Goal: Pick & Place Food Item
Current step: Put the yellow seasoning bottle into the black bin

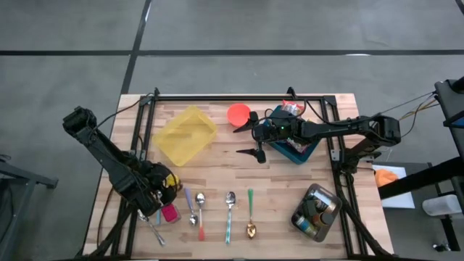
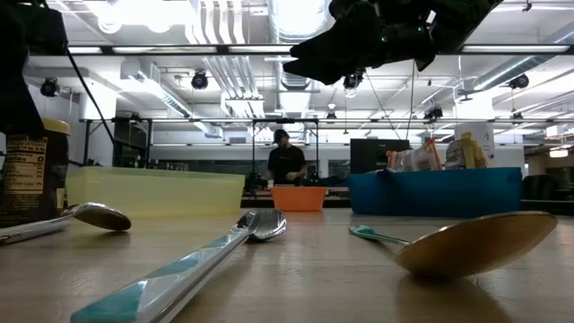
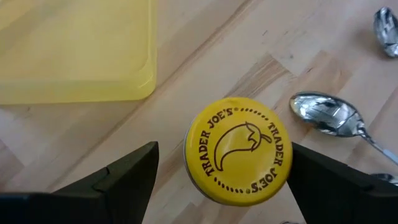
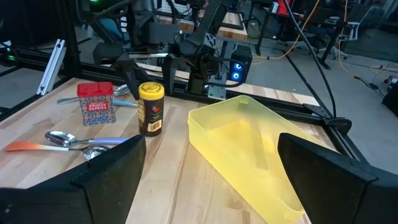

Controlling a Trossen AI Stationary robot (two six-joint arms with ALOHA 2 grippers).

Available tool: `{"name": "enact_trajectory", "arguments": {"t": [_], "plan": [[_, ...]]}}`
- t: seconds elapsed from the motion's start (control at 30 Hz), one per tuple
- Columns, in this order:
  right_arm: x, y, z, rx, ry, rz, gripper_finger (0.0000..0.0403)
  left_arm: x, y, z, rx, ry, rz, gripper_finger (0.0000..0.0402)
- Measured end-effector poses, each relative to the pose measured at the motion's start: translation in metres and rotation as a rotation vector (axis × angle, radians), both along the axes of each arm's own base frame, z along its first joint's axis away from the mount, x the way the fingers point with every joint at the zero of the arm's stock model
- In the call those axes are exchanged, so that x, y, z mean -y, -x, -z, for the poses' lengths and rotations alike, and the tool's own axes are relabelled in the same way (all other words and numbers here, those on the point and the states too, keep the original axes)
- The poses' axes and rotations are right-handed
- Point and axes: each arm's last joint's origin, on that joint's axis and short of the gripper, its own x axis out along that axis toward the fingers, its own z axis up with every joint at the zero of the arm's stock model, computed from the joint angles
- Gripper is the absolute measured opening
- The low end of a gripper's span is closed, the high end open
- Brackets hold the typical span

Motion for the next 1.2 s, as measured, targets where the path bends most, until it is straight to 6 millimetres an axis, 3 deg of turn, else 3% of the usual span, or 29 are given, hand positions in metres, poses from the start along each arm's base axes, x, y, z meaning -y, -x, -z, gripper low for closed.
{"name": "enact_trajectory", "arguments": {"t": [0.27, 0.67, 1.2], "plan": [[0.0000, 0.0000, 0.0000, 0.000, 0.000, 0.000, 0.0363, 0.0001, -0.0003, 0.0004, 0.006, 0.000, 0.002, 0.0323], [0.0000, 0.0000, 0.0000, 0.000, 0.000, 0.000, 0.0363, 0.0000, -0.0004, 0.0002, 0.013, -0.008, 0.002, 0.0219], [0.0000, 0.0000, 0.0000, 0.000, 0.000, 0.000, 0.0363, -0.0002, -0.0010, -0.0034, 0.019, -0.024, 0.009, 0.0222]]}}
